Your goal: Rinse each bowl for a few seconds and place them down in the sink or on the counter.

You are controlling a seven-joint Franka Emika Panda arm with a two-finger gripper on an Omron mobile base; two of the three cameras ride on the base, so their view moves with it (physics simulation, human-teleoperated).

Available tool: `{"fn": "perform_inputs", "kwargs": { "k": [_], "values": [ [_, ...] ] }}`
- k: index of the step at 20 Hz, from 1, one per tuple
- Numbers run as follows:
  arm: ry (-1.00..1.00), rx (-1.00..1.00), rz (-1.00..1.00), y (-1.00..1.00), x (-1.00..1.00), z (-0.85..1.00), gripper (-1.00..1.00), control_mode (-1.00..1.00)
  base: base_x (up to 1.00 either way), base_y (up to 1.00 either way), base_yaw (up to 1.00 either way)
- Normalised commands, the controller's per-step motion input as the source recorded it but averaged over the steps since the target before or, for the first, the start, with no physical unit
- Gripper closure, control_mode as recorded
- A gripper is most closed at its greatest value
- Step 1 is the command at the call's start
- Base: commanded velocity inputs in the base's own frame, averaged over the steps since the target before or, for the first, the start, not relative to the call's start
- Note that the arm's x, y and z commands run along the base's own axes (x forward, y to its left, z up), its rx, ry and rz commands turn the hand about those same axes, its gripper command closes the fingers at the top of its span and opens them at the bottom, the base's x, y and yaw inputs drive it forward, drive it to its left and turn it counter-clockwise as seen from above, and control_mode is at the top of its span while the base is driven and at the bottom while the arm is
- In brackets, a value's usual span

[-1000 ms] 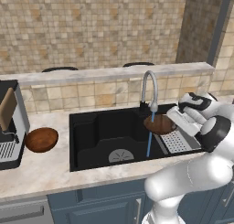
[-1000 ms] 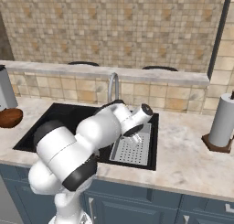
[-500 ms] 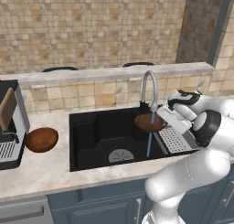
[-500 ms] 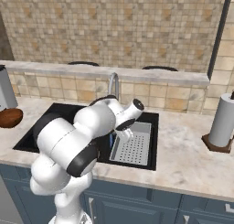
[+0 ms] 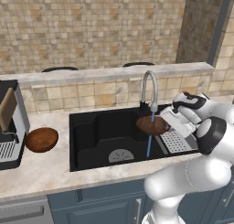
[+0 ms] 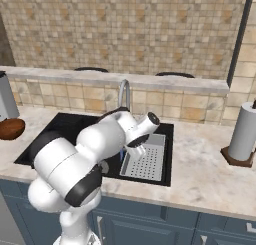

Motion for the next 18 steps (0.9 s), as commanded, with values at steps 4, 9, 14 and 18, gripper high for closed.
{"fn": "perform_inputs", "kwargs": {
  "k": [4, 9, 14, 18],
  "values": [
    [0.00, 0.01, 0.00, 0.00, 0.00, -0.05, 1.00, -1.00, 0.00, 0.00, 0.00],
    [0.00, 0.00, 0.00, 0.01, 0.47, -0.06, 1.00, -1.00, 0.00, 0.00, 0.00],
    [0.00, 0.00, 0.00, -0.01, 0.34, -0.04, 1.00, -1.00, 0.00, 0.00, 0.00],
    [0.00, 0.00, 0.00, -0.12, 0.14, -0.06, 1.00, -1.00, 0.00, 0.00, 0.00]
  ]
}}
